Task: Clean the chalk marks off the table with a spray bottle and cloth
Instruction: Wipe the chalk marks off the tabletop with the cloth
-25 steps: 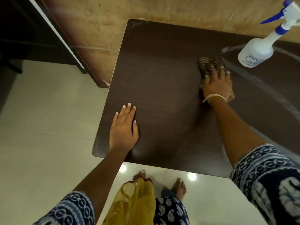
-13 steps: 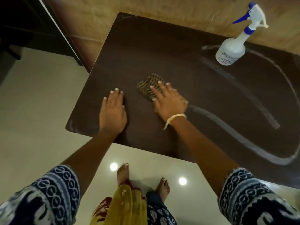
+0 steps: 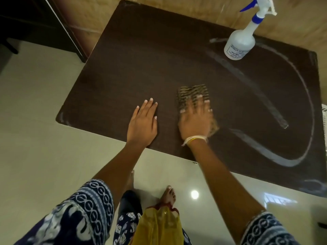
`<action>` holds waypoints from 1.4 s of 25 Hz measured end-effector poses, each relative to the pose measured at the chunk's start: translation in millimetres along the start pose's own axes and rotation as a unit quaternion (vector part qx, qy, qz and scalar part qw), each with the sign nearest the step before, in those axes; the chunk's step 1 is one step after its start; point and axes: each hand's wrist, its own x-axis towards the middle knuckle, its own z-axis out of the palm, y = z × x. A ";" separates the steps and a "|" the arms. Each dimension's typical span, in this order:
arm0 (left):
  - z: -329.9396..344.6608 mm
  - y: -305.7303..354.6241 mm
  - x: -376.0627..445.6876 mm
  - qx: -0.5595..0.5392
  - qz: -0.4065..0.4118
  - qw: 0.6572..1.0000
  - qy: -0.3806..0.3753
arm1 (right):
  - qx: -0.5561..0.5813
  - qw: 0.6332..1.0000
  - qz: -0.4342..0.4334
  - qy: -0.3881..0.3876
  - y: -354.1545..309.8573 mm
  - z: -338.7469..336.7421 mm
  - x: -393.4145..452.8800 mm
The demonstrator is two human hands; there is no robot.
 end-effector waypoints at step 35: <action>-2.6 18.0 33.2 0.050 0.109 0.991 -0.059 | 0.021 0.992 0.123 -0.008 3.4 -4.4 -11.1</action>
